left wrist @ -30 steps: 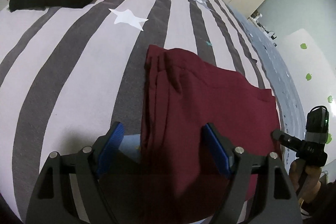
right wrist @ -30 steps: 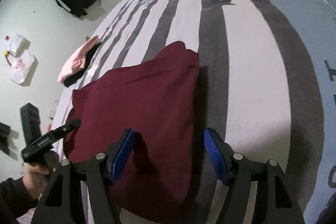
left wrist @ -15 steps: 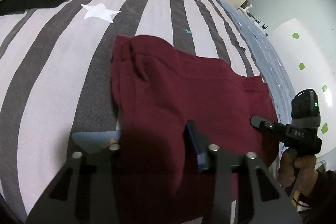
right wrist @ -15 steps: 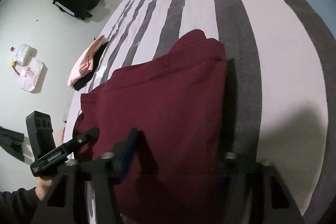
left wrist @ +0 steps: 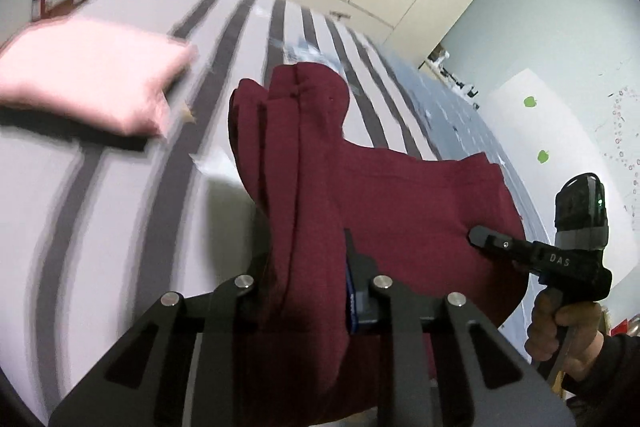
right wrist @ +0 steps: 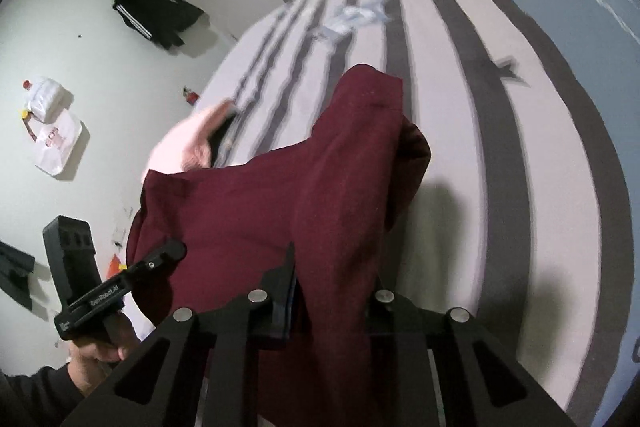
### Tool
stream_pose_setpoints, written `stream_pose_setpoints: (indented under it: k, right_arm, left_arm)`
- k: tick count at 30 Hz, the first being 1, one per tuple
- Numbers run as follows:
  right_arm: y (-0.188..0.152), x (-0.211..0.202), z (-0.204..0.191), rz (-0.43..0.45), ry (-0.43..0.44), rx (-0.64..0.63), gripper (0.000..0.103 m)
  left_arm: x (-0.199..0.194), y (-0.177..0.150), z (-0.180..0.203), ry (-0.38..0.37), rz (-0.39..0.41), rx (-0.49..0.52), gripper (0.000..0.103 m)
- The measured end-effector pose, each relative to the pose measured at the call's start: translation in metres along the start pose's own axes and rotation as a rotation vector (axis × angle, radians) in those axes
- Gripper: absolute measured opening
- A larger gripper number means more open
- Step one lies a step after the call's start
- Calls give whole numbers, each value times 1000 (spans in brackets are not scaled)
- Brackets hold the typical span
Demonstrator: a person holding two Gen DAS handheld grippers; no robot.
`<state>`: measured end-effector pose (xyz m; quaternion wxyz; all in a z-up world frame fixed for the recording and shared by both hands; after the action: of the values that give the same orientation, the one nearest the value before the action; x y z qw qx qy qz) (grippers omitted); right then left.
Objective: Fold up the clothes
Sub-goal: 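Grasp the folded maroon shirt with the left gripper and lift it, then carry the folded shirt with the left gripper onto the pink garment stack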
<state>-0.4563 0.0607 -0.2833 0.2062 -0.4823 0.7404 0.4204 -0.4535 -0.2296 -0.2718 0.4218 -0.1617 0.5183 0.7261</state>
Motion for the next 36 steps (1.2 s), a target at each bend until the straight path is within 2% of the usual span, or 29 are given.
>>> stream_pose_setpoints:
  k: [6, 9, 13, 17, 21, 22, 27, 35, 36]
  right_arm:
    - [65, 56, -118, 81, 48, -18, 17]
    - [99, 102, -181, 105, 67, -41, 17]
    - [116, 176, -225, 78, 64, -52, 16]
    - [129, 250, -266, 47, 59, -61, 16]
    - [118, 296, -261, -17, 12, -30, 17]
    - [113, 302, -258, -37, 3, -15, 16]
    - [102, 318, -244, -42, -12, 2, 17]
    - [108, 327, -245, -47, -16, -58, 17]
    - [109, 327, -246, -46, -17, -65, 17]
  left_arm:
    - [-49, 112, -94, 55, 44, 110, 20]
    - [-61, 161, -154, 112, 52, 140, 20]
    - [-55, 193, -240, 187, 30, 109, 20]
    - [-25, 197, -287, 226, -17, 81, 20]
    - [-14, 172, -322, 238, -84, 44, 21]
    - [-9, 168, -328, 235, -80, 37, 21]
    - [1, 160, -331, 232, -46, 20, 23]
    - [-1, 158, -332, 261, -21, 26, 24]
    - [0, 155, -332, 265, -23, 22, 27]
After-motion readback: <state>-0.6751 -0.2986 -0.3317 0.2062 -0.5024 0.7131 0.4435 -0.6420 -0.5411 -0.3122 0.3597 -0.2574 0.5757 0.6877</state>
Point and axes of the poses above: each gripper's, at about its wrist camera, not at the fingertips, and x roughly the way its jaws point, z to its right, y to its top, the point moved 7 cm from there along x, roughly the way its jaws point, and after that the axes turned 4 degrees about x, right-handed, at the moved point
